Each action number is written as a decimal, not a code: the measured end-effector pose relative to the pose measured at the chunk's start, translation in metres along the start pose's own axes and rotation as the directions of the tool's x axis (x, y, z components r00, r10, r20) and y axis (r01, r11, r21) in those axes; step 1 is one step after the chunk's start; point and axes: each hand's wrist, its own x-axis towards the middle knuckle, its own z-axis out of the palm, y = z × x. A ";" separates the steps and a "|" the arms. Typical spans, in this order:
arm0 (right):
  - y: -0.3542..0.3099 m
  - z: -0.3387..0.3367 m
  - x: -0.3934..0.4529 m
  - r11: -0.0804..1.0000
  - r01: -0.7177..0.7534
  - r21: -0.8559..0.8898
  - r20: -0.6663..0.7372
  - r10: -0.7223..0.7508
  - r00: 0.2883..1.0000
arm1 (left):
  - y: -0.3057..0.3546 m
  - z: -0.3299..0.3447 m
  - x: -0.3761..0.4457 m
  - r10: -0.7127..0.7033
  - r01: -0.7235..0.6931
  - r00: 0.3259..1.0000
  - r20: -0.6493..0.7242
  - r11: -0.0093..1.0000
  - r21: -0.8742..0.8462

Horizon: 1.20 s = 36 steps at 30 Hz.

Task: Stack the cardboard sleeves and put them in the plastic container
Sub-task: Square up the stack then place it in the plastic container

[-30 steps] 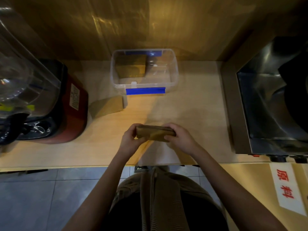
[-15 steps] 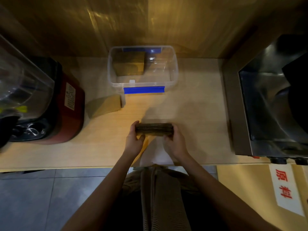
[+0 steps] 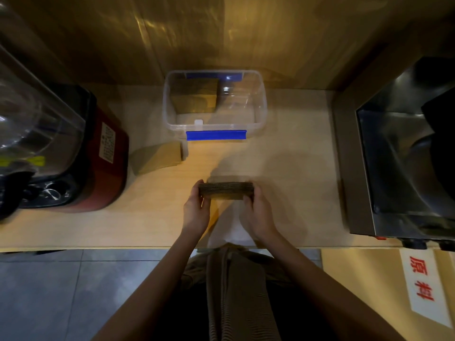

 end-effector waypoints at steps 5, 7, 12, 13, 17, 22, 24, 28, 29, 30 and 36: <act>-0.002 0.004 0.003 0.999 -0.003 -0.052 0.044 0.005 0.999 | -0.006 -0.006 0.000 -0.012 0.011 1.000 0.029 1.000 0.029; -0.005 0.002 0.004 0.998 0.012 -0.059 0.046 -0.009 0.999 | -0.006 -0.014 0.001 -0.009 0.009 1.000 0.027 1.000 0.017; -0.020 0.007 0.017 0.987 0.067 -0.149 0.131 -0.047 0.990 | -0.010 -0.040 0.009 -0.064 0.061 0.997 0.030 0.995 0.081; -0.024 0.010 0.022 0.985 0.071 -0.160 0.153 -0.046 0.987 | -0.010 -0.046 0.011 -0.073 0.070 0.997 0.029 0.993 0.093; -0.044 0.028 0.044 0.982 0.093 -0.164 0.163 -0.066 0.984 | -0.010 -0.073 0.024 -0.122 0.118 0.992 0.020 0.986 0.120; -0.077 0.054 0.067 0.999 0.035 0.001 0.170 -0.035 0.985 | -0.012 -0.109 0.049 -0.228 0.230 0.973 -0.024 0.968 0.100; -0.088 0.066 0.076 1.000 0.030 0.001 0.187 -0.029 0.982 | -0.012 -0.119 0.058 -0.255 0.262 0.963 -0.088 0.962 0.080; -0.110 0.086 0.091 1.000 0.022 -0.015 0.209 -0.018 0.978 | -0.014 -0.128 0.074 -0.296 0.310 0.922 -0.248 0.951 0.017; -0.115 0.090 0.093 0.999 0.025 -0.032 0.209 -0.018 0.978 | -0.015 -0.127 0.077 -0.298 0.311 0.914 -0.276 0.950 0.005; -0.118 0.094 0.095 0.998 0.037 -0.054 0.202 -0.025 0.979 | -0.015 -0.126 0.080 -0.302 0.319 0.908 -0.289 0.948 0.011; -0.127 0.113 0.103 0.990 0.075 -0.120 0.176 -0.053 0.983 | -0.027 -0.117 0.091 -0.324 0.343 0.903 -0.282 0.939 0.019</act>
